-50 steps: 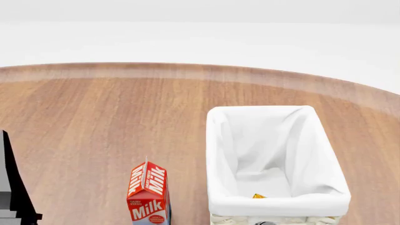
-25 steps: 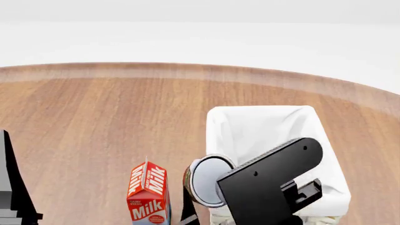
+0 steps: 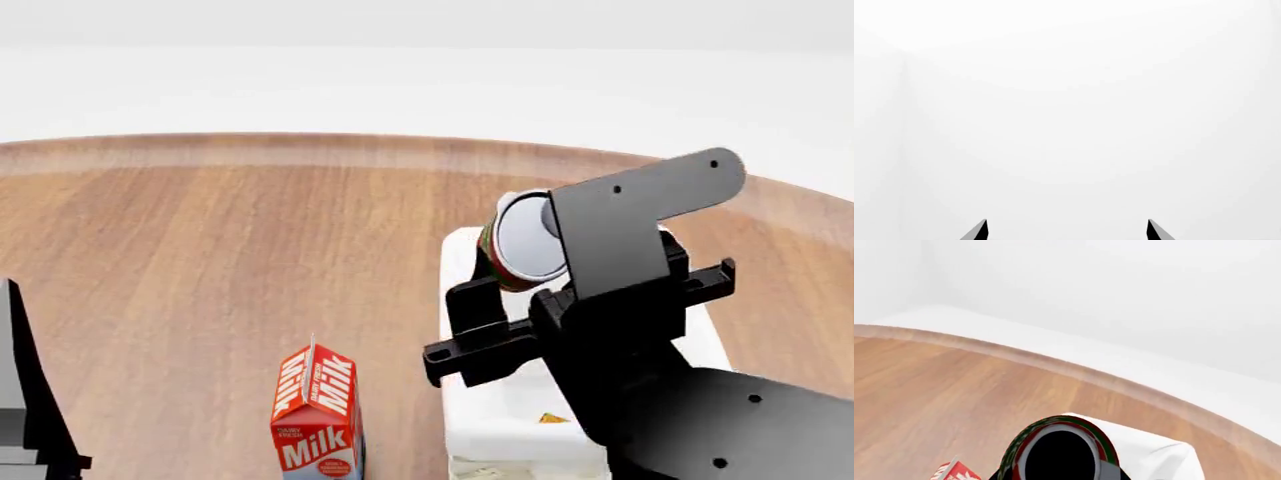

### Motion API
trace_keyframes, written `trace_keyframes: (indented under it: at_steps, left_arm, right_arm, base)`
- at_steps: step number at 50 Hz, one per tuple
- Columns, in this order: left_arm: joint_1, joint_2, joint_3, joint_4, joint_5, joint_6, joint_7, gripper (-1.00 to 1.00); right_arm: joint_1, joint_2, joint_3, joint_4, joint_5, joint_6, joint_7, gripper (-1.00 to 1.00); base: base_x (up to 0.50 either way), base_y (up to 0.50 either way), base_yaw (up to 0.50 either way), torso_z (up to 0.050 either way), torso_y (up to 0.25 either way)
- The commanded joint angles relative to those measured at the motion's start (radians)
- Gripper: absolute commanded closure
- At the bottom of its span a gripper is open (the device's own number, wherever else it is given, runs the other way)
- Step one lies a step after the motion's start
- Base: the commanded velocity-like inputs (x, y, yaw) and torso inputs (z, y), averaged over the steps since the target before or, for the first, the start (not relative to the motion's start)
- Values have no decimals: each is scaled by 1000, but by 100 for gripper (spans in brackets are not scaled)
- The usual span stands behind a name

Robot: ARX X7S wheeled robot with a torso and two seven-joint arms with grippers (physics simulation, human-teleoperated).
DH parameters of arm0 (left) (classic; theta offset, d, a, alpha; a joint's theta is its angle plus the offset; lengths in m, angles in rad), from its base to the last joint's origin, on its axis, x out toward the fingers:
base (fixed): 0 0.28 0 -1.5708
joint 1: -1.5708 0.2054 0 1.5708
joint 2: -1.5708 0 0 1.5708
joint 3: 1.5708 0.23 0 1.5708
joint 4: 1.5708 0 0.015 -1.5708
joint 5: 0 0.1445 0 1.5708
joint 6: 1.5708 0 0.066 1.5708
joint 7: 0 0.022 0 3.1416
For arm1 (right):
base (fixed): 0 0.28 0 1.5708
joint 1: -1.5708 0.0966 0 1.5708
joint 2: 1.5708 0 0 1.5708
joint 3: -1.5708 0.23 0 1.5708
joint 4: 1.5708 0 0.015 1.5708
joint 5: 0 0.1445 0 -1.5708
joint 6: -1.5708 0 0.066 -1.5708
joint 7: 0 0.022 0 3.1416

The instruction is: Pick up the alphabet soup and the tomato sauce, and put them in the basket.

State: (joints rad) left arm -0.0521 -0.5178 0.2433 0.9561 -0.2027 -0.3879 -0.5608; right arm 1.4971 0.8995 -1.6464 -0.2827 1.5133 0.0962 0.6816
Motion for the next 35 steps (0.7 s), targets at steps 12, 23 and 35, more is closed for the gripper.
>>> trace_keyframes:
  at_steps: [12,23,35]
  left_arm:
    - [-5,-7,4,-2,-5,-1,-6,-100]
    - [-6,-13,3,5,-7,-6,-12,-100]
    - [-6,-12,9,-10,-9,8,-11,-100]
  right_arm:
    - [-86,-260,-1,592,-6,0,-152,100]
    - [-111,-412,-3,936,3,21,-247,100]
    - [-187,-619,-17,1307,-10,12,-375,100]
  base:
    - [0,0,0,0,0]
    - [0,0,0,0,0]
    - [0,0,0,0,1]
